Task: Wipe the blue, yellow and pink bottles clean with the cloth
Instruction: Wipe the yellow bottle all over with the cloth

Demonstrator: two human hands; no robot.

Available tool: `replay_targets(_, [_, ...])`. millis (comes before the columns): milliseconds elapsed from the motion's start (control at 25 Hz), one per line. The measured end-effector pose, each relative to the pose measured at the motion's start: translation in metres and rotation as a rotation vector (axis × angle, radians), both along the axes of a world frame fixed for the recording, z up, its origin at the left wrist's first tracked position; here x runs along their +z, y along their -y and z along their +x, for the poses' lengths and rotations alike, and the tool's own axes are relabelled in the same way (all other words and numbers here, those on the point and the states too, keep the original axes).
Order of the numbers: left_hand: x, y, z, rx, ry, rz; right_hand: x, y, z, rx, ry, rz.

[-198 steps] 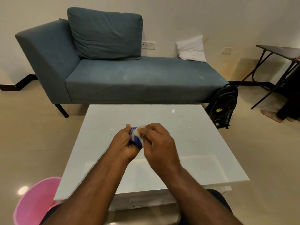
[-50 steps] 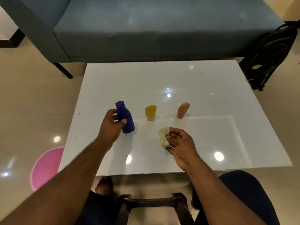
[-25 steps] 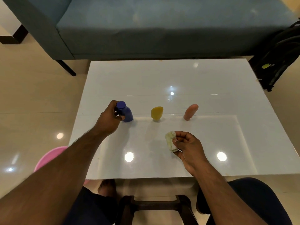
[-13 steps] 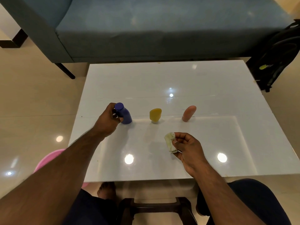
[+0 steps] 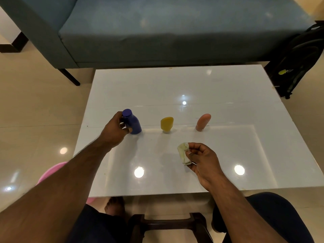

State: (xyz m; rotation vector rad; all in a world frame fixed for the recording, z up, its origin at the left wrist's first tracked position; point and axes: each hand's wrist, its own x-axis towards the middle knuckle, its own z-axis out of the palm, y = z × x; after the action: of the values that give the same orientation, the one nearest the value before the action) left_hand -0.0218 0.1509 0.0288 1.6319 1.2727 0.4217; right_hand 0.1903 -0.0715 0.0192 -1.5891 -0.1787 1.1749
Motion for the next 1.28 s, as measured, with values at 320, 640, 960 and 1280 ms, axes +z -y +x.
replay_targets(320, [0.004,-0.003,0.002,-0.014,-0.069,0.021,0.0,0.0,0.0,-0.002,-0.005,-0.001])
replay_targets(640, [0.002,-0.004,0.002,-0.021,-0.072,0.01,0.002,0.0,0.0,-0.006,-0.009,0.011])
replay_targets(960, [-0.009,0.015,-0.034,0.12,-0.419,-0.006,0.004,0.0,0.0,-0.009,-0.009,0.014])
replay_targets(1280, [-0.013,0.074,0.041,-0.125,-0.193,-0.152,0.006,0.002,-0.001,-0.009,-0.005,-0.004])
